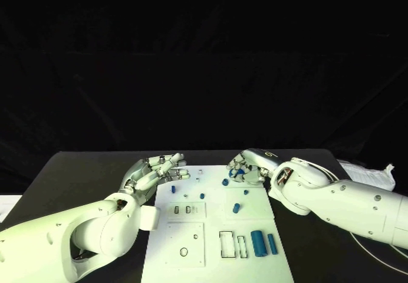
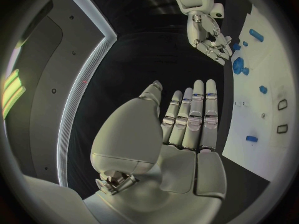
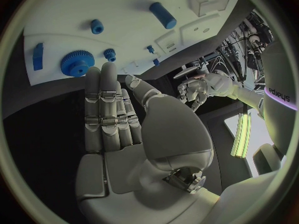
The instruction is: Assemble the parts on the task board
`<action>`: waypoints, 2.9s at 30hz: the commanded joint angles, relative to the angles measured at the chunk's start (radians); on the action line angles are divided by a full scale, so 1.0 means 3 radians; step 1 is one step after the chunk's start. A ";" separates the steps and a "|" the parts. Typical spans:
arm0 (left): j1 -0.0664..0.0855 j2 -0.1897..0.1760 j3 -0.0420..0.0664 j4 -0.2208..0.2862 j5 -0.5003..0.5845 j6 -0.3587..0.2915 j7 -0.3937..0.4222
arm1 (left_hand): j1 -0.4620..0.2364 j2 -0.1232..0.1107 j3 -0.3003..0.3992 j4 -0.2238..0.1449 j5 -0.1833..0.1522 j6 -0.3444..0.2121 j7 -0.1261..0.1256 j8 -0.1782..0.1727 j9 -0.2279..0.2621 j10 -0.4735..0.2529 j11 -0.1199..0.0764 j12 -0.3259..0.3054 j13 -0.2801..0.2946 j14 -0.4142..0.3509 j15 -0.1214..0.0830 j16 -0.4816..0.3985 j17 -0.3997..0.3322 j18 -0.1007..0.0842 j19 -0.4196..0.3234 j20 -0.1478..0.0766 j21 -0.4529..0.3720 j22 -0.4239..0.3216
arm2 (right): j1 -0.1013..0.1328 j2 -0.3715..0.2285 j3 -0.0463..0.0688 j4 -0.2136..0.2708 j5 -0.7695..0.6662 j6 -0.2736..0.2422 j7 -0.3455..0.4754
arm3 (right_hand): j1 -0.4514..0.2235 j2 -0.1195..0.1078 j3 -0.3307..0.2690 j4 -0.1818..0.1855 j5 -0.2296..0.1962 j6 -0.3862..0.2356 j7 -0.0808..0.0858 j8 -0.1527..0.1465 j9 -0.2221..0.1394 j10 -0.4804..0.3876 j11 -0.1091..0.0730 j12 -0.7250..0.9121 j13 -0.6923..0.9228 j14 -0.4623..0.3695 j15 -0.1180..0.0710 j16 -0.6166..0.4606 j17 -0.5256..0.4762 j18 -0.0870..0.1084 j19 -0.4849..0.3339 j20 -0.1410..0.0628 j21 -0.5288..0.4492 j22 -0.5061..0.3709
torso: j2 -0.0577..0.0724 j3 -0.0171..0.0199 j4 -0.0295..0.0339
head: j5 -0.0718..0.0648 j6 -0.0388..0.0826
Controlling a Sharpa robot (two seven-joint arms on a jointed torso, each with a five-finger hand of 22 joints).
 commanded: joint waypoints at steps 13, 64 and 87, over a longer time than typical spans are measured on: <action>0.0009 -0.0014 0.0009 0.0092 0.0126 0.0102 0.0012 | 0.0005 0.0000 -0.0007 -0.0021 0.0014 0.0023 0.0001 -0.0021 -0.0004 0.0003 0.0014 -0.0033 -0.0004 -0.0009 0.0009 -0.0029 0.0004 0.0036 0.0041 -0.0001 0.0013 -0.0005 | 0.0034 0.0082 0.0007 0.0018 -0.0722 0.0385 -0.0448 | 0.0002 -0.0115 0.0108 0.0181 -0.0047 -0.0024 -0.0030 -0.0011 0.0000 -0.0099 0.0015 -0.0010 -0.0003 0.0064 -0.0006 0.0959 0.0697 -0.0084 0.0201 0.0011 0.0979 0.1114 | 0.0170 -0.0017 0.0012 | -0.0002 0.0023; 0.0012 -0.0055 0.0009 0.0115 0.0172 0.0117 -0.0063 | -0.0010 0.0012 -0.0013 -0.0018 0.0014 0.0022 0.0009 -0.0039 -0.0005 0.0002 0.0018 -0.0047 -0.0004 0.0009 0.0007 -0.0033 0.0011 0.0037 0.0067 -0.0002 0.0021 -0.0005 | 0.0099 0.0255 0.0008 -0.0059 -0.0791 0.0399 -0.0569 | 0.0166 0.0056 0.0332 0.0388 -0.0199 0.0330 -0.0133 0.0091 0.0072 0.0309 -0.0095 0.0008 0.0035 0.0097 -0.0079 0.2172 0.1901 -0.0264 0.0672 -0.0040 0.1803 0.2305 | 0.0285 -0.0028 0.0033 | 0.0001 0.0085; 0.0012 -0.0045 0.0009 0.0108 0.0172 0.0117 -0.0078 | -0.0002 0.0015 -0.0011 -0.0027 0.0014 0.0021 0.0011 -0.0045 -0.0005 0.0000 0.0019 -0.0053 -0.0005 0.0015 0.0007 -0.0035 0.0014 0.0037 0.0074 -0.0003 0.0022 -0.0006 | 0.0163 0.0648 0.0042 -0.0333 -0.0673 -0.0092 -0.0677 | 0.0142 0.0059 0.0361 0.0423 -0.0236 0.0319 -0.0109 0.0064 0.0082 0.0297 -0.0080 -0.0012 0.0024 0.0088 -0.0068 0.2229 0.1942 -0.0275 0.0694 -0.0037 0.1849 0.2375 | 0.0309 -0.0035 0.0048 | 0.0026 0.0128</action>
